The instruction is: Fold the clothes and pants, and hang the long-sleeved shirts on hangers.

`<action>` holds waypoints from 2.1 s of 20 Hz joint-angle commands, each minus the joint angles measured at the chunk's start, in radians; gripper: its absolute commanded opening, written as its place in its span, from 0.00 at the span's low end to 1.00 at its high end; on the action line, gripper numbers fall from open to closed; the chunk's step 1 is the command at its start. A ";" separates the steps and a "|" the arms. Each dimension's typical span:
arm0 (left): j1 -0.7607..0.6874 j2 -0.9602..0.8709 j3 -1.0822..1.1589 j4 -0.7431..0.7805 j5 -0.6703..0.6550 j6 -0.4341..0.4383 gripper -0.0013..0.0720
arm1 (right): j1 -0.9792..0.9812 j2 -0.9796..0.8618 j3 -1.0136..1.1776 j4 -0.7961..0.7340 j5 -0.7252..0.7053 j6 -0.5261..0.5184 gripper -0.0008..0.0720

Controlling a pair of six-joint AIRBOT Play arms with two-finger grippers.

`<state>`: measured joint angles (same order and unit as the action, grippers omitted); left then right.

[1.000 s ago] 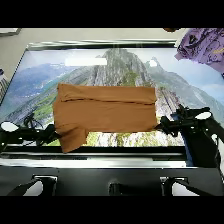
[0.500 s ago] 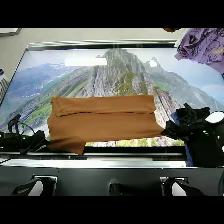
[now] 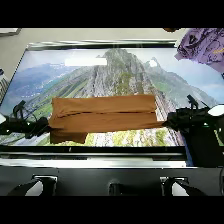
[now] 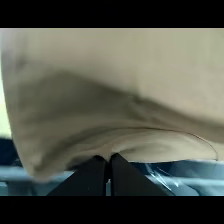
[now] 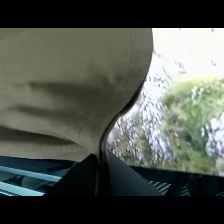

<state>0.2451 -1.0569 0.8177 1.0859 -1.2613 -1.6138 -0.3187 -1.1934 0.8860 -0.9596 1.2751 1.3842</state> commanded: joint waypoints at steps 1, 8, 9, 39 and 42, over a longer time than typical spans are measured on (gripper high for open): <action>-0.031 -0.178 0.135 -0.002 0.033 0.038 0.04 | 0.022 -0.116 0.093 0.049 -0.049 -0.013 0.06; -0.055 -0.450 0.406 0.006 0.032 0.047 0.04 | 0.182 -0.380 0.377 -0.075 -0.144 0.107 0.06; -0.055 -0.480 0.441 0.006 0.032 0.047 0.04 | 0.182 -0.406 0.410 -0.075 -0.141 0.121 0.06; -0.058 -0.687 0.823 0.006 -0.032 0.016 0.86 | -0.018 -0.687 0.722 0.139 0.097 0.052 0.94; -0.058 -0.687 0.823 0.006 -0.032 0.016 0.86 | -0.003 -0.747 0.722 0.215 0.093 0.016 0.94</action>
<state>0.1864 -1.7451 1.6371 1.0924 -1.2888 -1.5898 -0.3218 -1.8847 1.6054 -0.8436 1.3575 1.4616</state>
